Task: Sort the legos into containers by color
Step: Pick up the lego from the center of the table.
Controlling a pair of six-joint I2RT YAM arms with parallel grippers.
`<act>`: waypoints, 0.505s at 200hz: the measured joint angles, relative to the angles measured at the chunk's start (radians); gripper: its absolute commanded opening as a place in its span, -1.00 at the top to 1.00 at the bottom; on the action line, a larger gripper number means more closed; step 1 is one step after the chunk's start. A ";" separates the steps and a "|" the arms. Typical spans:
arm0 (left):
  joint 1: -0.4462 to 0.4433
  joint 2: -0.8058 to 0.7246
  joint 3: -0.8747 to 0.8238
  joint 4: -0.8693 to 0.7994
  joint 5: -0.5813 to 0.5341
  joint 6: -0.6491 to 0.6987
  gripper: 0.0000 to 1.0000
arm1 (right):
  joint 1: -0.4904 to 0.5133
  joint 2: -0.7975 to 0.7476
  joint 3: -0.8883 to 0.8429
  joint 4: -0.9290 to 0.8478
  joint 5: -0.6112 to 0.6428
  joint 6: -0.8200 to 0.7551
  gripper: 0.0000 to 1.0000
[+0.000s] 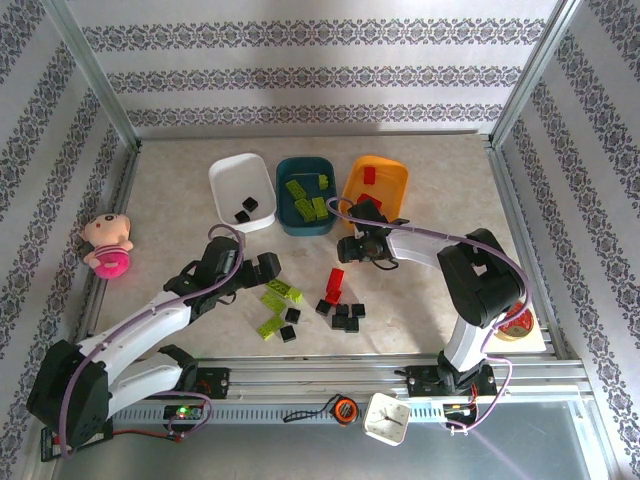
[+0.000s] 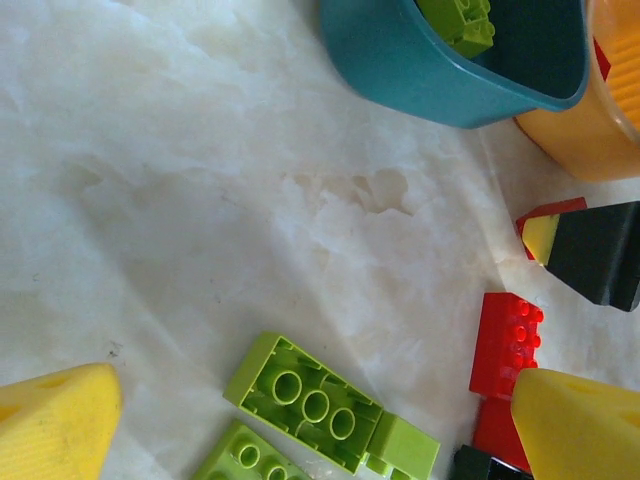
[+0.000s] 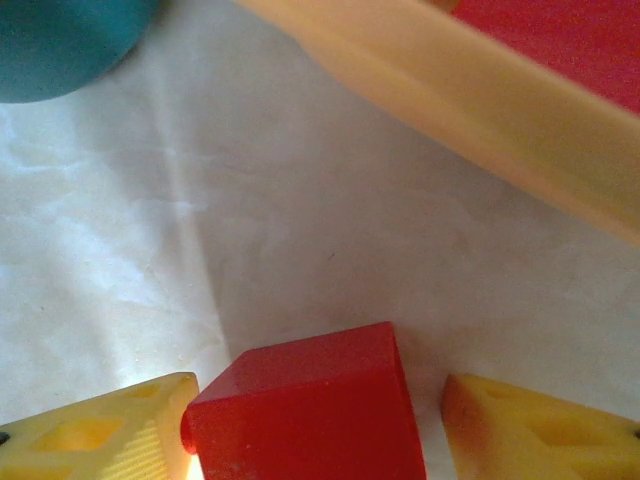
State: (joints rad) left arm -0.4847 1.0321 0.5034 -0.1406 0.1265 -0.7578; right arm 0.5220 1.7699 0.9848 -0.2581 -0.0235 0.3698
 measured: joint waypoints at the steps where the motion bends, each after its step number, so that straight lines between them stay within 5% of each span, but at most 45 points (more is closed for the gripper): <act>1: 0.000 -0.001 0.000 0.001 -0.001 0.000 -0.99 | 0.000 0.000 0.000 0.000 0.000 0.001 -0.19; 44: 0.000 -0.005 -0.002 0.015 -0.013 -0.008 -0.99 | 0.015 -0.008 -0.001 0.010 0.006 -0.005 0.19; 101: 0.000 -0.036 -0.003 0.015 -0.035 -0.010 -0.99 | 0.039 -0.165 -0.027 0.005 -0.004 -0.007 0.33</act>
State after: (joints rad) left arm -0.4847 0.9962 0.5007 -0.1253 0.0917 -0.7681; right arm 0.5610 1.6047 0.9577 -0.2535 -0.0273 0.3630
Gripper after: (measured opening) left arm 0.997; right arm 0.406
